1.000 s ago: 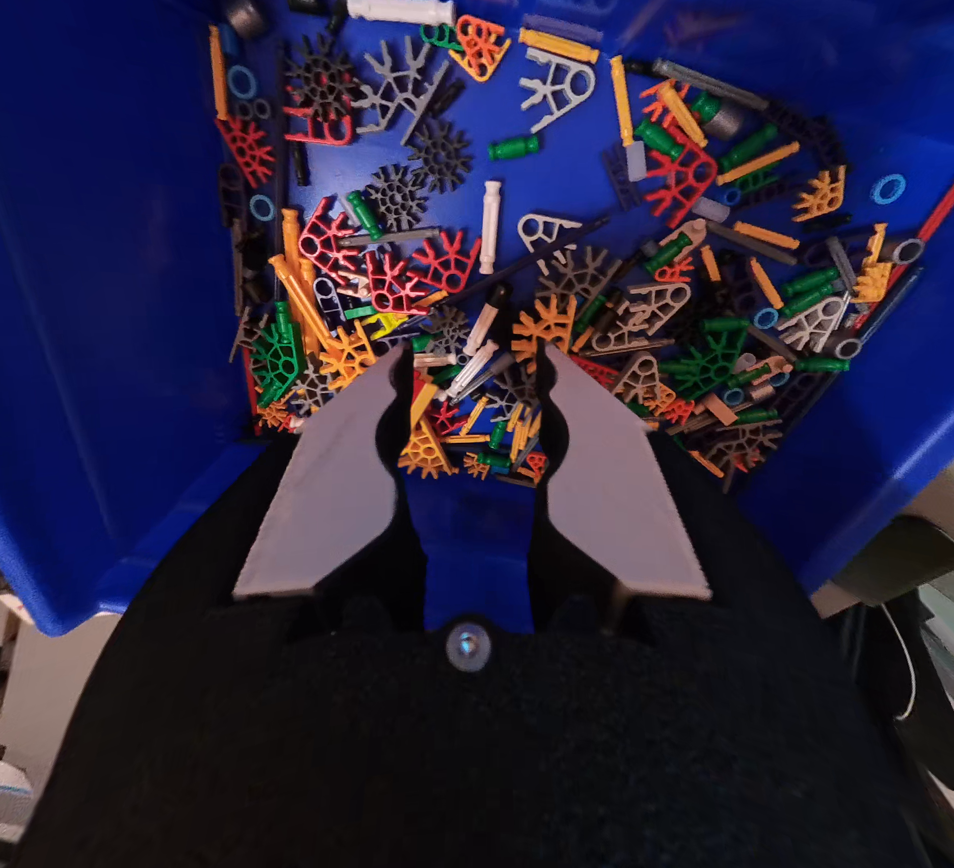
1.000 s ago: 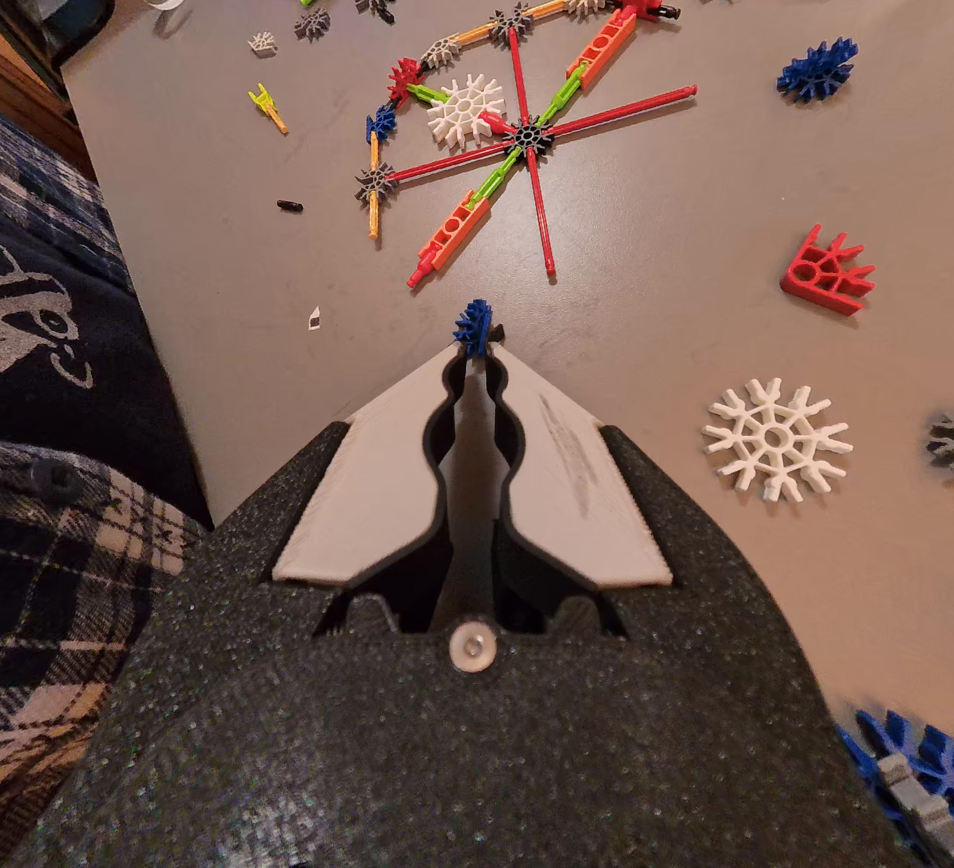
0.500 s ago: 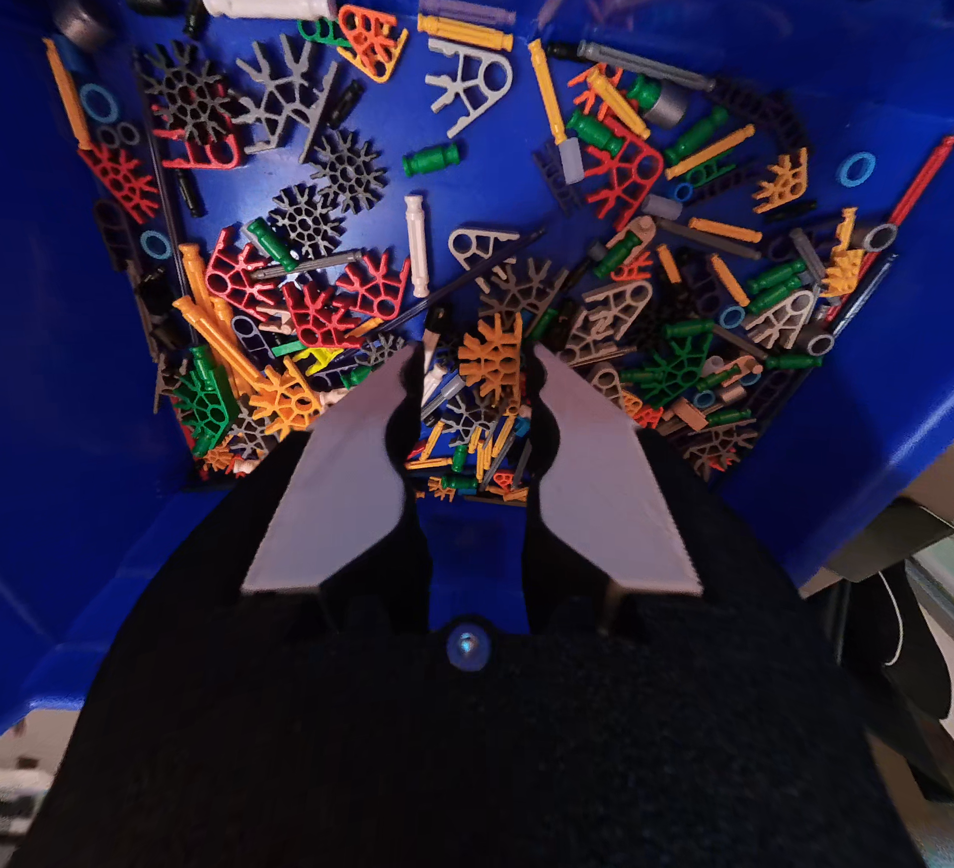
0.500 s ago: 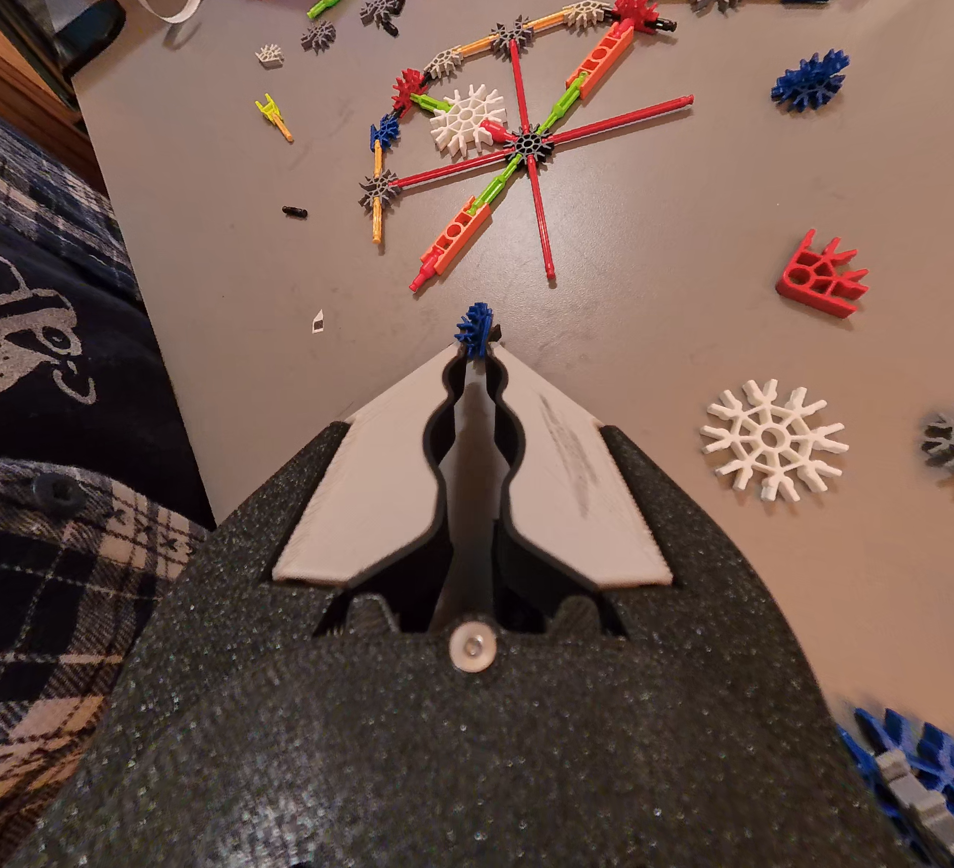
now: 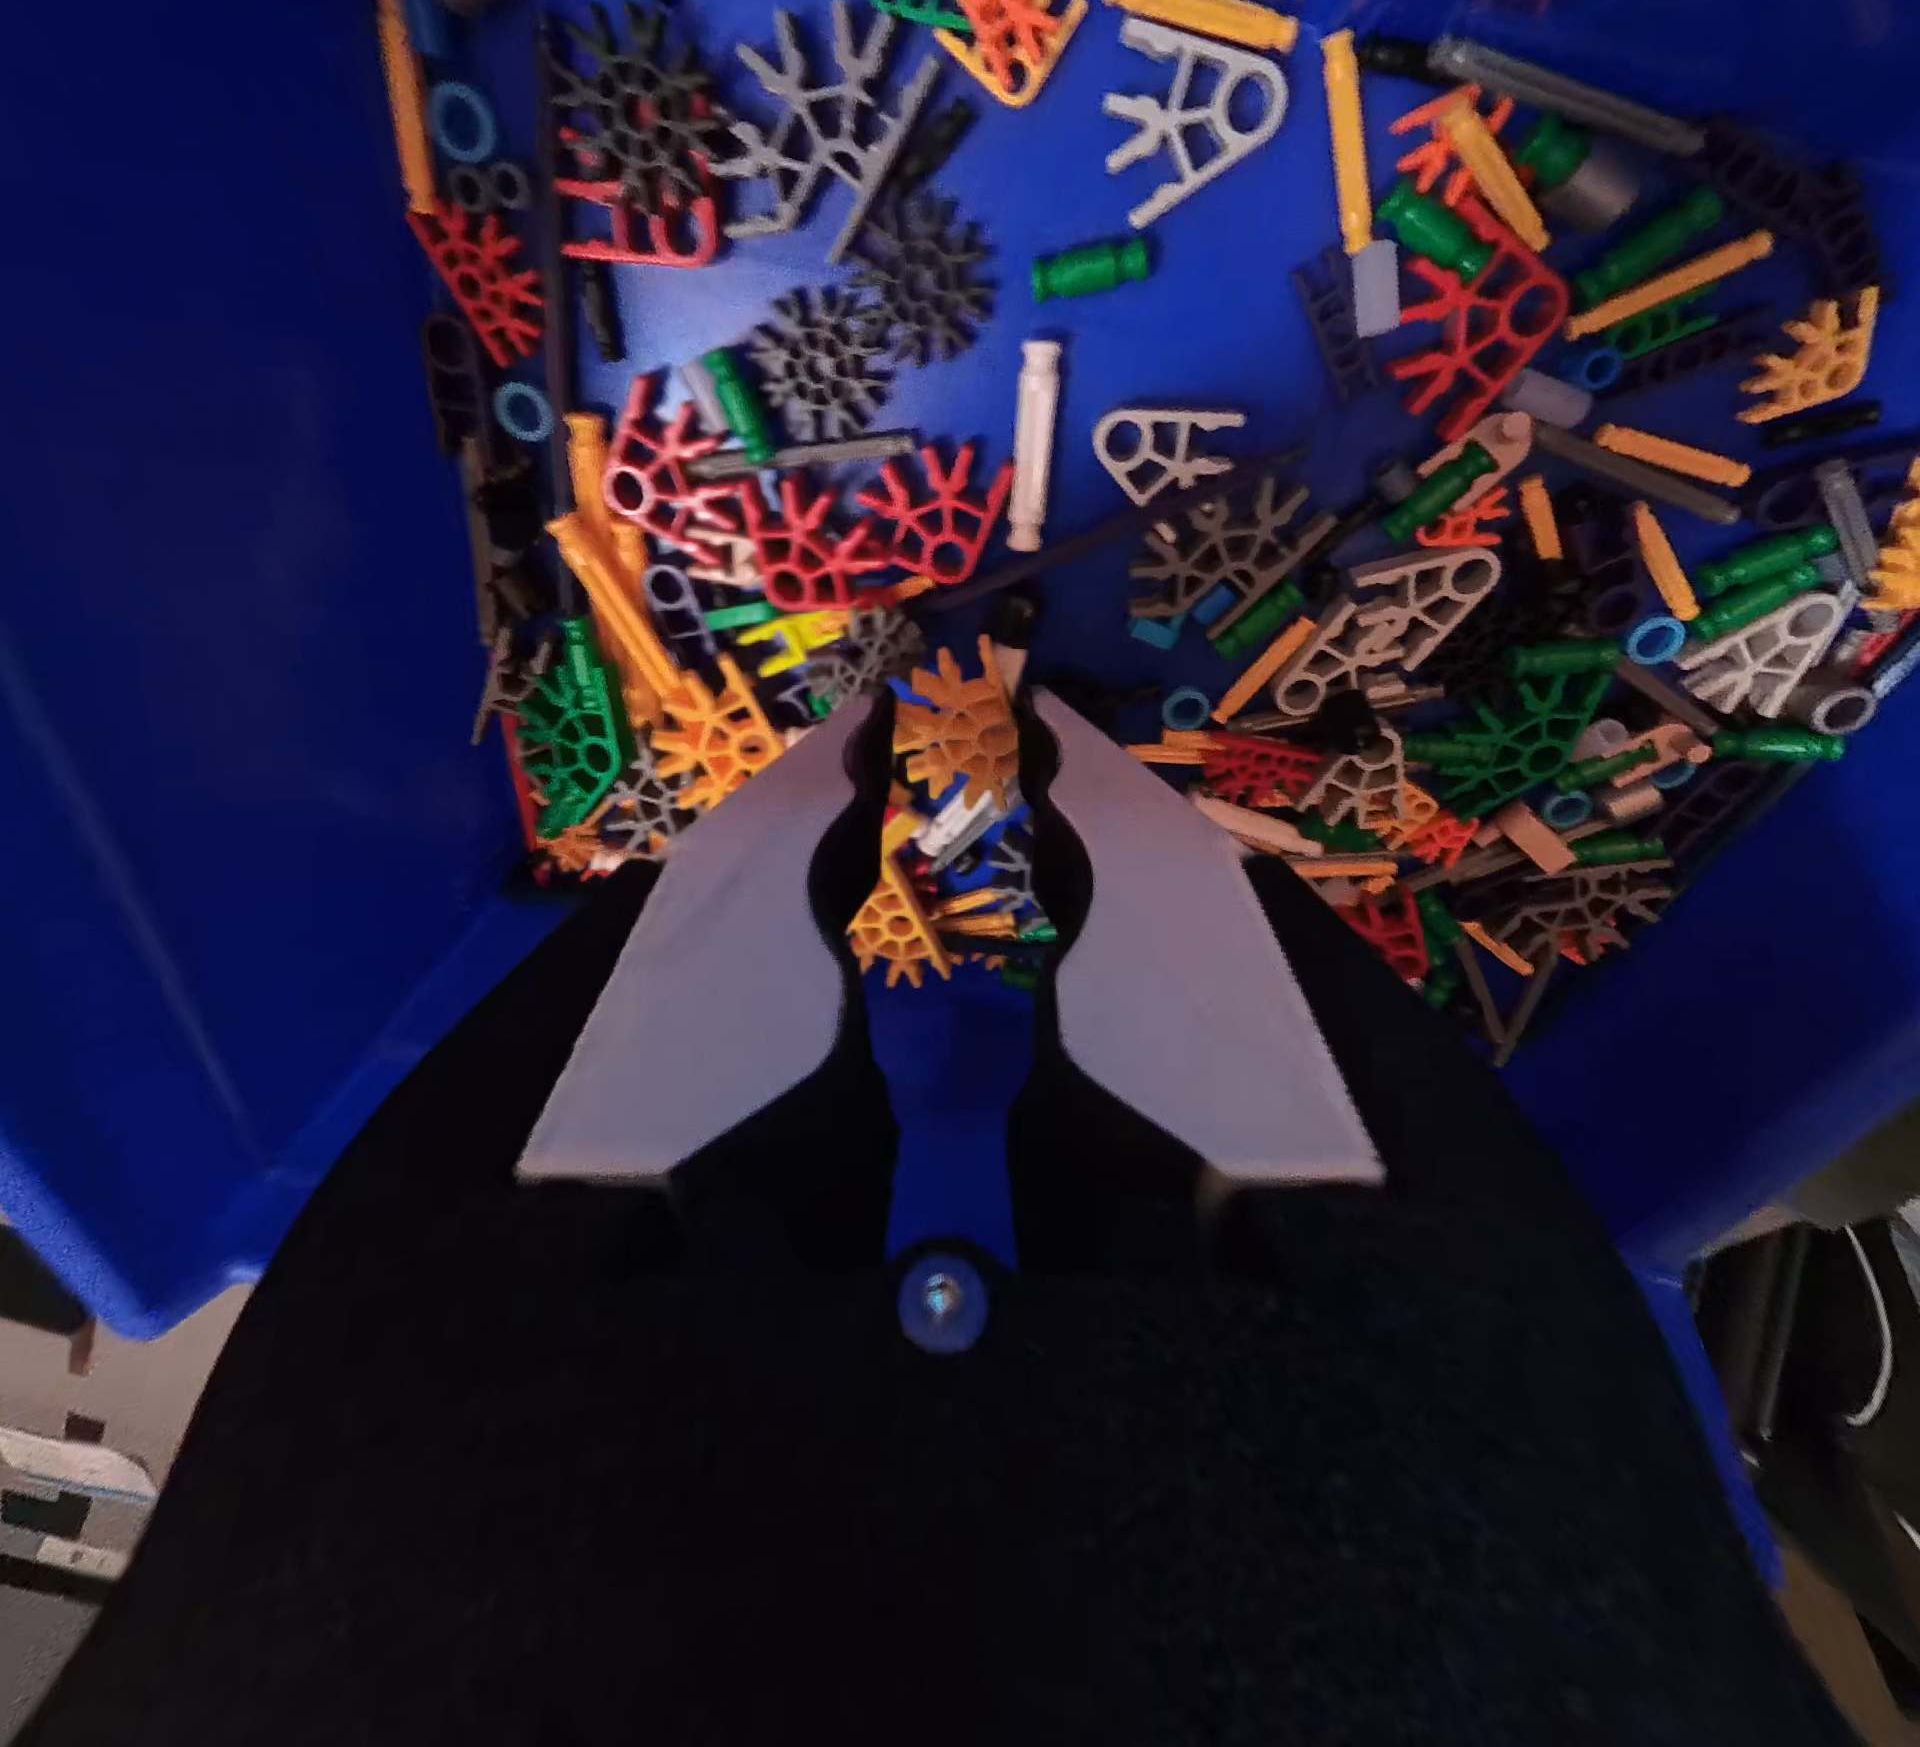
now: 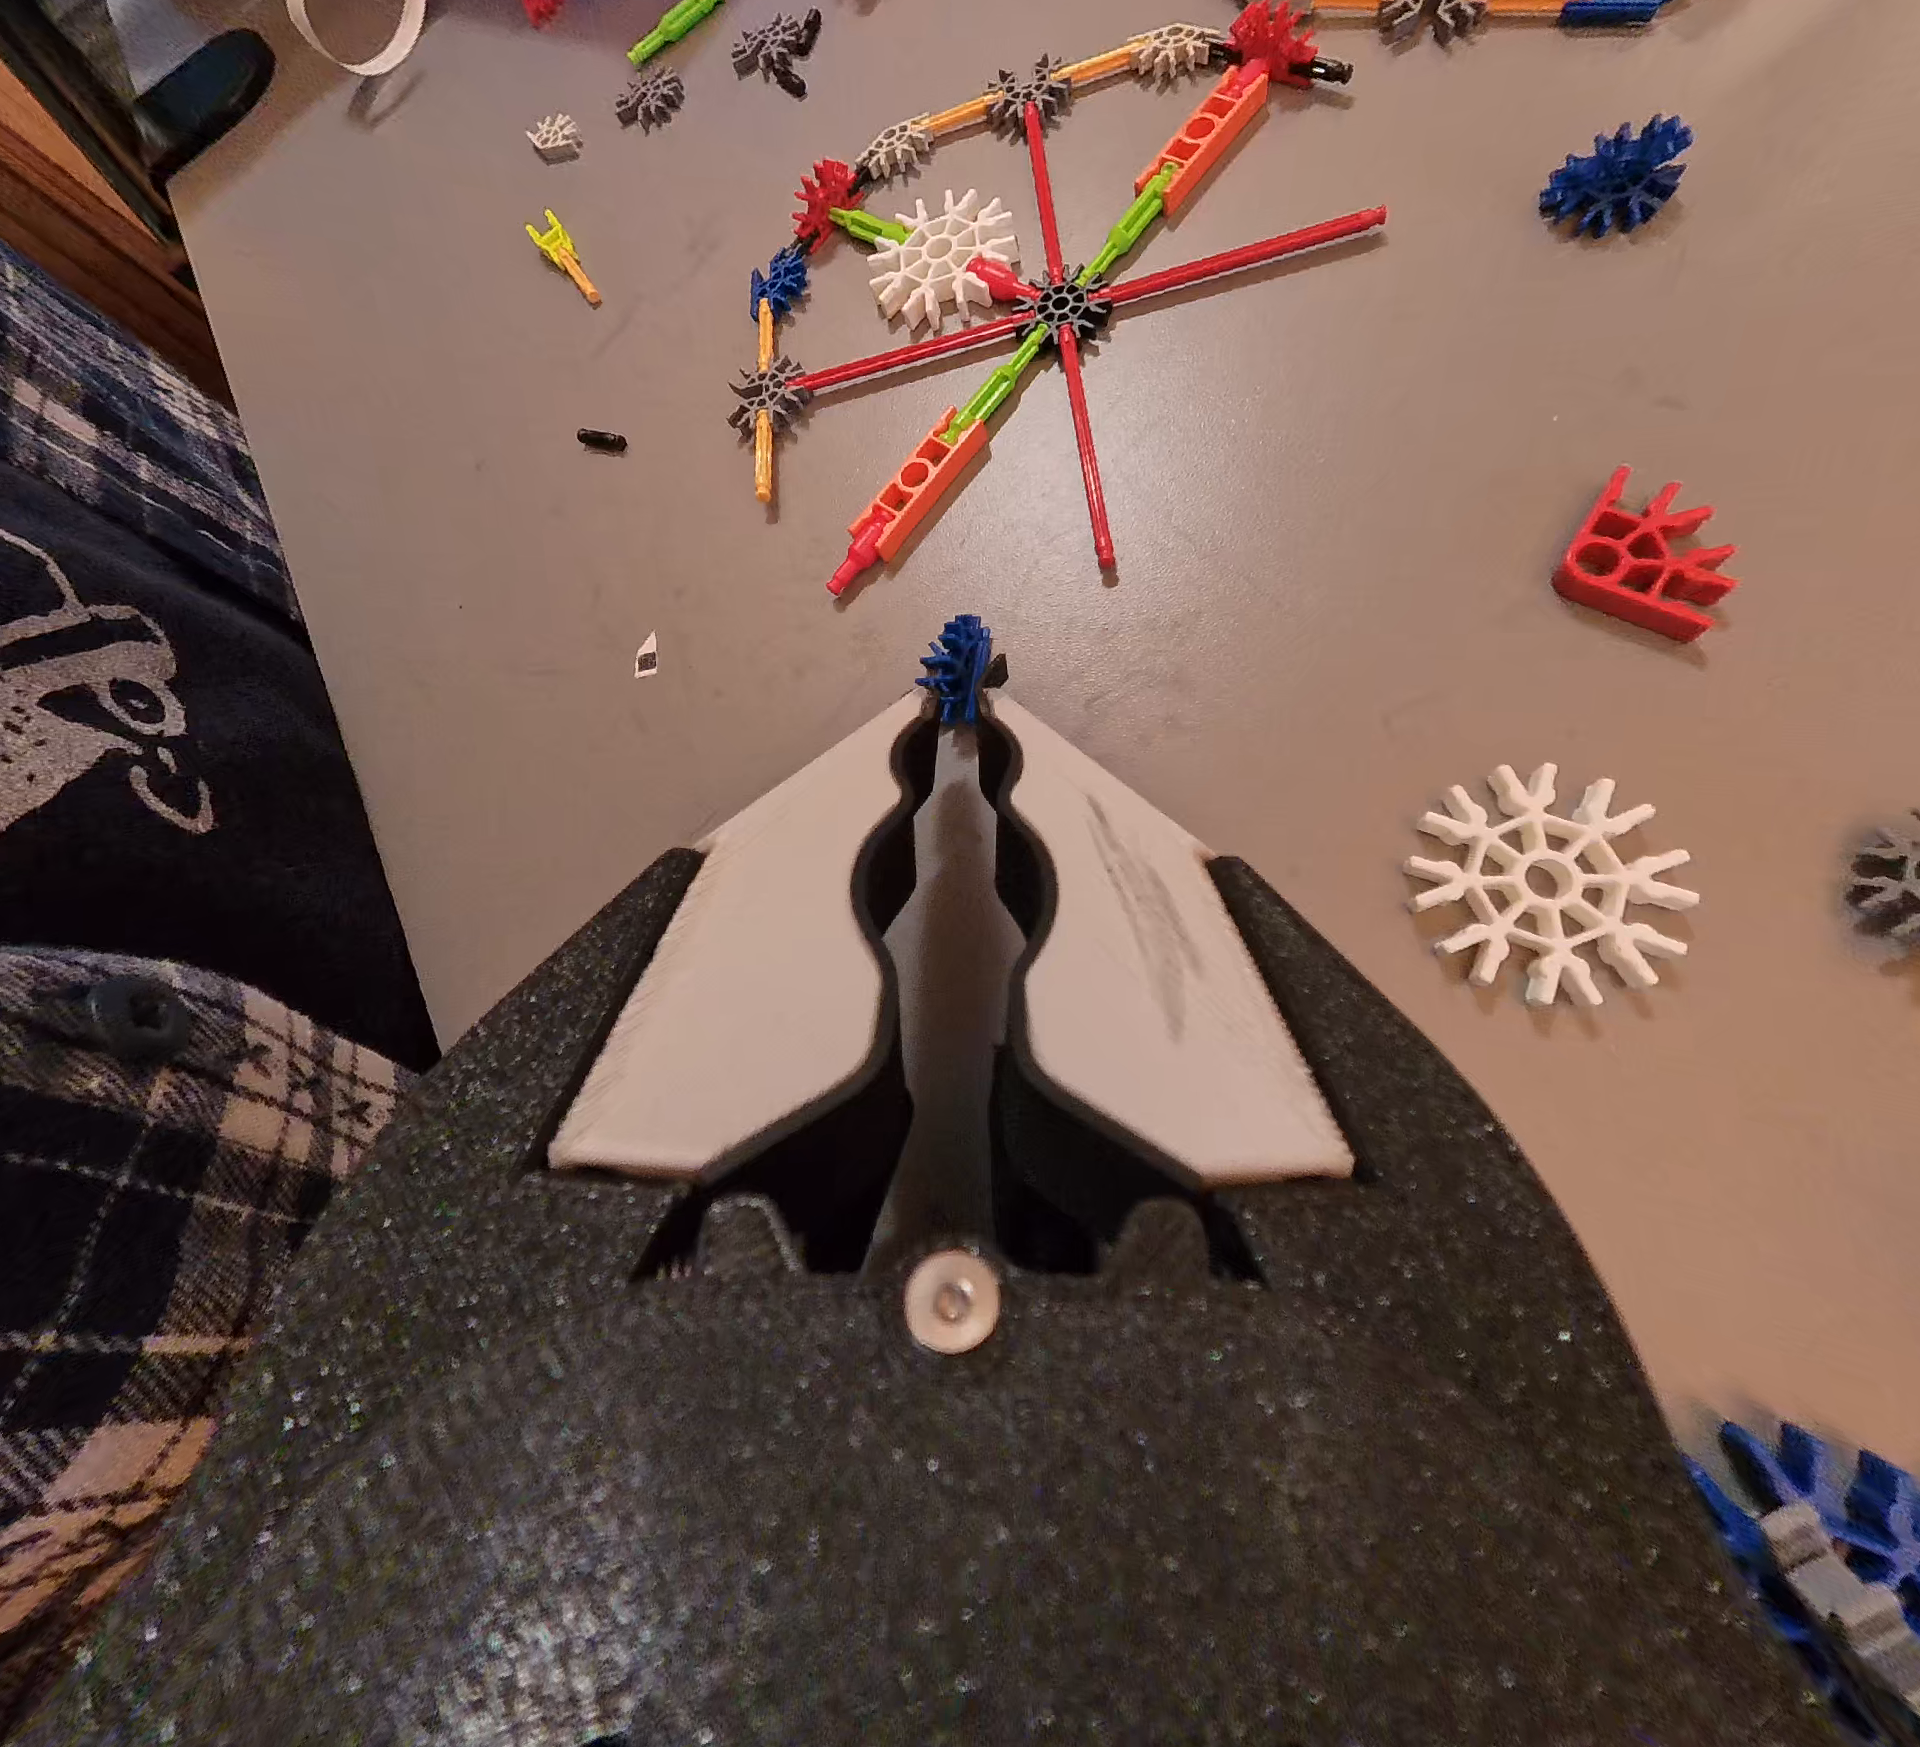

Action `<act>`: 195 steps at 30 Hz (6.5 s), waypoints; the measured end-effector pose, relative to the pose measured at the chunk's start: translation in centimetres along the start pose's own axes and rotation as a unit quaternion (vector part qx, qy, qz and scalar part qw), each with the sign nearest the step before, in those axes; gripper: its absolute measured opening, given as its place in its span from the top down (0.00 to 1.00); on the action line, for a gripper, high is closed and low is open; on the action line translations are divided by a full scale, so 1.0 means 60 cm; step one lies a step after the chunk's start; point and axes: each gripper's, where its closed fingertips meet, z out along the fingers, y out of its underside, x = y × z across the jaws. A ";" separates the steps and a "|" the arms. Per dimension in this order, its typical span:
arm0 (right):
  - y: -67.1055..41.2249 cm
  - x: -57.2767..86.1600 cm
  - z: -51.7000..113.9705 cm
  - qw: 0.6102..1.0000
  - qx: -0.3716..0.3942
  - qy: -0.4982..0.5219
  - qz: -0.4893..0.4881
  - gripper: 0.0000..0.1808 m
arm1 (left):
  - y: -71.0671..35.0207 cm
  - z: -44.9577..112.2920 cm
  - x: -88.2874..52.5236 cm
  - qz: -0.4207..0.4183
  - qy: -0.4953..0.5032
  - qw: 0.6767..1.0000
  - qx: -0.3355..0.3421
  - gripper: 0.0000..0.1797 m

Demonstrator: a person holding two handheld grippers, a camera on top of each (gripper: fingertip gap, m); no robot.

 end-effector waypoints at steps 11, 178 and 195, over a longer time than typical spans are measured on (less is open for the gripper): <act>0.001 -0.001 -0.003 1.000 0.000 -0.002 -0.001 0.97 | -0.009 -0.027 -0.028 -0.023 -0.062 0.997 0.035 0.78; -0.016 -0.010 -0.056 0.997 0.075 -0.029 0.007 0.92 | -0.230 -0.022 0.446 -0.082 0.019 0.950 0.301 0.90; -0.021 -0.006 -0.060 0.996 0.086 -0.029 0.014 0.86 | -0.286 -0.071 0.471 -0.035 0.019 0.935 0.352 0.90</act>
